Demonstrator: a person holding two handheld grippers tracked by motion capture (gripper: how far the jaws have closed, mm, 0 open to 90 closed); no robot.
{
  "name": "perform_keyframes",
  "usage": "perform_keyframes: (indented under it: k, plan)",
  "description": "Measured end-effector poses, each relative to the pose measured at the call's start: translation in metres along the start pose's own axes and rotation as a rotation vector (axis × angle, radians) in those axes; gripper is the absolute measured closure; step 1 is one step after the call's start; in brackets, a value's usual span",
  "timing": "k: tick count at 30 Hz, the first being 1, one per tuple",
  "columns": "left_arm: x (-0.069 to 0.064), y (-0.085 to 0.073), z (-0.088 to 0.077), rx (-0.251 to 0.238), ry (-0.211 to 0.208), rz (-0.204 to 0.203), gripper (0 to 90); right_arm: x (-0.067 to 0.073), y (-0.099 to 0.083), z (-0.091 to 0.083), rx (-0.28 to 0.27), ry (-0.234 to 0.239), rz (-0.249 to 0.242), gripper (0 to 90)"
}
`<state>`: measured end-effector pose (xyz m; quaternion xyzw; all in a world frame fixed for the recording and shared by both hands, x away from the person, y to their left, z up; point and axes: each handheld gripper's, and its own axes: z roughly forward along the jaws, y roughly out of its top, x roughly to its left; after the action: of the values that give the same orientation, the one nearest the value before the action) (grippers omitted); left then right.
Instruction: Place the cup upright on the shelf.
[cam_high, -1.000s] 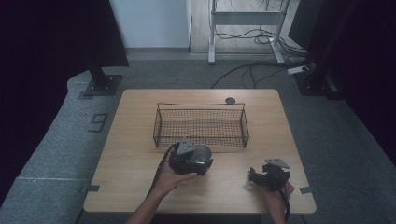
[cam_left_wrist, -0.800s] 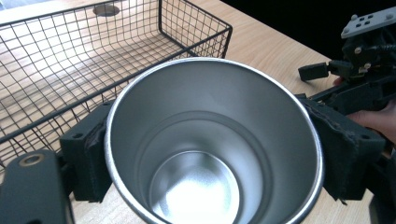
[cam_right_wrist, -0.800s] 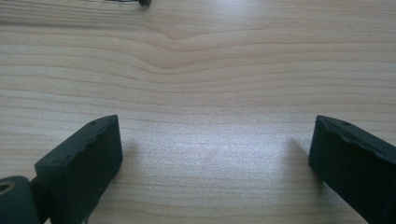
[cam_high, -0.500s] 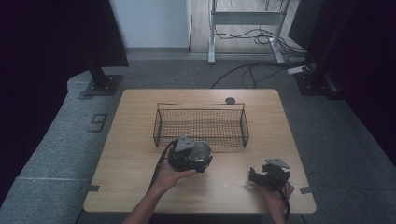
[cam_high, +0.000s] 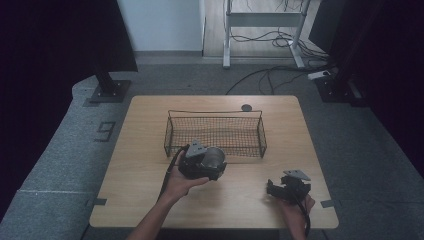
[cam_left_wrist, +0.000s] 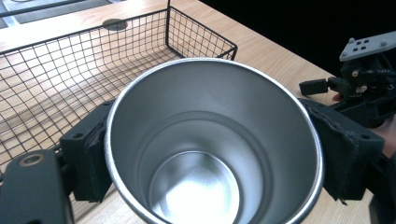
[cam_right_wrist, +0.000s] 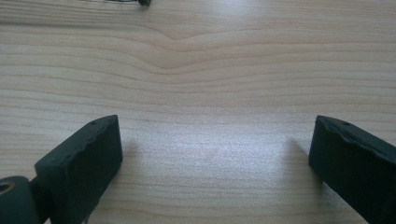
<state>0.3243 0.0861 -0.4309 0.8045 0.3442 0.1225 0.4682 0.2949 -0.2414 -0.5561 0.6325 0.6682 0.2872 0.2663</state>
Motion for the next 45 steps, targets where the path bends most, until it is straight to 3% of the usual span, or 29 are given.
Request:
perform_keyframes:
  k: [45]
  plan:
    - [0.021,0.031,0.001,-0.001,0.026,-0.021,14.4,0.000,0.000,0.000,-0.001,-0.001,0.001,2.7]
